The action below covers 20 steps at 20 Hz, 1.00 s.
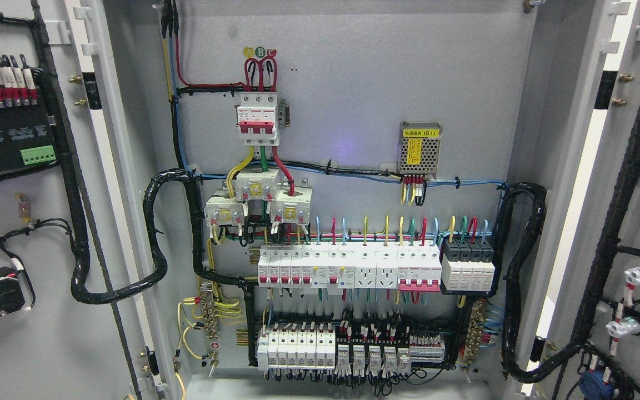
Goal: Open door with both hands
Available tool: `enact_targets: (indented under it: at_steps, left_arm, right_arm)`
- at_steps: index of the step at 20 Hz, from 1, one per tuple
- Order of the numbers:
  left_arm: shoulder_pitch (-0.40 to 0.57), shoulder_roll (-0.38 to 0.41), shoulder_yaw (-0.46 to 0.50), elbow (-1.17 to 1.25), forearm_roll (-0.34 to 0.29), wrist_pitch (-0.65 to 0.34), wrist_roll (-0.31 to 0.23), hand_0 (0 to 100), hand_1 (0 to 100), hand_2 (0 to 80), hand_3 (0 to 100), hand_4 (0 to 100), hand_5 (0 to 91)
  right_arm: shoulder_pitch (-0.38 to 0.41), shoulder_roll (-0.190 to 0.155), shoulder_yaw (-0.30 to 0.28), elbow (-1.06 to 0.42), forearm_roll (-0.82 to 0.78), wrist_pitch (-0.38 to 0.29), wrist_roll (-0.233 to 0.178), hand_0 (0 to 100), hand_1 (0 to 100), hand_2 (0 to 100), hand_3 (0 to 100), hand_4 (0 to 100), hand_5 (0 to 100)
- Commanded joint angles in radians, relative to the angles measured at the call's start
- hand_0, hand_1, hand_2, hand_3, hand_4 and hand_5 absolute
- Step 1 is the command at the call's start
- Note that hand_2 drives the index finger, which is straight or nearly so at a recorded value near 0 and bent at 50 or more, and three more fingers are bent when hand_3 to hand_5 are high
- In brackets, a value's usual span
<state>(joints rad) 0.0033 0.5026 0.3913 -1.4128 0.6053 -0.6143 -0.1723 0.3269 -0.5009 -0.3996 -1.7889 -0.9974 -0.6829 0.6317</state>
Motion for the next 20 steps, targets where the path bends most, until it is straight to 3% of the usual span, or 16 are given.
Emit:
enact_targets:
  at_steps: [1, 8, 20]
  left_arm:
    - [0.026, 0.007, -0.020, 0.017, 0.001, 0.018, -0.003, 12, 39, 0.0, 0, 0, 0.0]
    - [0.026, 0.007, -0.020, 0.012, 0.001, 0.018, -0.003, 12, 39, 0.0, 0, 0, 0.0]
    - [0.021, 0.008, -0.020, -0.002, -0.001, 0.016, -0.003, 12, 39, 0.0, 0, 0, 0.0]
  right_arm:
    - [0.003, -0.030, -0.025, 0.062, -0.015, 0.006, 0.026, 5, 0, 0, 0, 0, 0]
    - [0.009, -0.062, -0.024, 0.114, -0.015, 0.017, 0.034, 5, 0, 0, 0, 0, 0]
    - [0.004, -0.070, -0.033, 0.164, -0.056, 0.017, 0.034, 5, 0, 0, 0, 0, 0]
